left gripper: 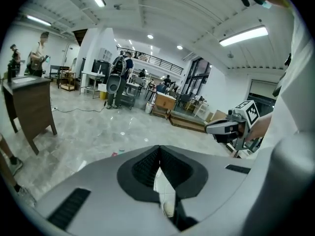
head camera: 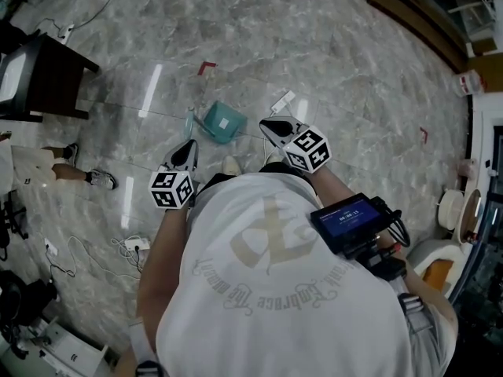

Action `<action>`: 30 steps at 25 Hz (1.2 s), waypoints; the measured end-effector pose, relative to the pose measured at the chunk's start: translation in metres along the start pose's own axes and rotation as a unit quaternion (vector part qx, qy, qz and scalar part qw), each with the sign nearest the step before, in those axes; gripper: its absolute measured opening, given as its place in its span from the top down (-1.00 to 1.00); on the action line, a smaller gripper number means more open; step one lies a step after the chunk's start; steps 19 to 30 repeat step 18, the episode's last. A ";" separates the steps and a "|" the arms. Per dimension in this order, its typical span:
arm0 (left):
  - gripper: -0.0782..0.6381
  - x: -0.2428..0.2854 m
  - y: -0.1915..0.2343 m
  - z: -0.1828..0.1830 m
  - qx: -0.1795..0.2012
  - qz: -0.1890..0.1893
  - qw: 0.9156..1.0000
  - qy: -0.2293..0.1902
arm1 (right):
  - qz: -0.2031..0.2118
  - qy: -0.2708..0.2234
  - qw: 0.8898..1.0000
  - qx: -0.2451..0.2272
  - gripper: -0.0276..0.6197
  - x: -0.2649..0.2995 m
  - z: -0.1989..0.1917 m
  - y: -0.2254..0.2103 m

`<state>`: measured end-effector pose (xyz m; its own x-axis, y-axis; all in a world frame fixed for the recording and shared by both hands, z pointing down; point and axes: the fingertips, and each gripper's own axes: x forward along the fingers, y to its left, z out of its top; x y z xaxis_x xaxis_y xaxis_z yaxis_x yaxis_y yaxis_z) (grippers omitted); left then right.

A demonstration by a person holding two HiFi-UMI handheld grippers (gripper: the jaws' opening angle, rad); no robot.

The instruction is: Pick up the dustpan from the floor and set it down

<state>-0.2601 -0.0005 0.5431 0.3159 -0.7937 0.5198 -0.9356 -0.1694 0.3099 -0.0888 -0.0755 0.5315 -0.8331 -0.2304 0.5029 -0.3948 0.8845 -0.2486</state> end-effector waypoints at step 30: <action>0.75 0.012 0.002 -0.001 -0.001 -0.006 1.000 0.014 | -0.005 0.006 1.000 0.011 0.86 -0.001 -0.006 -0.004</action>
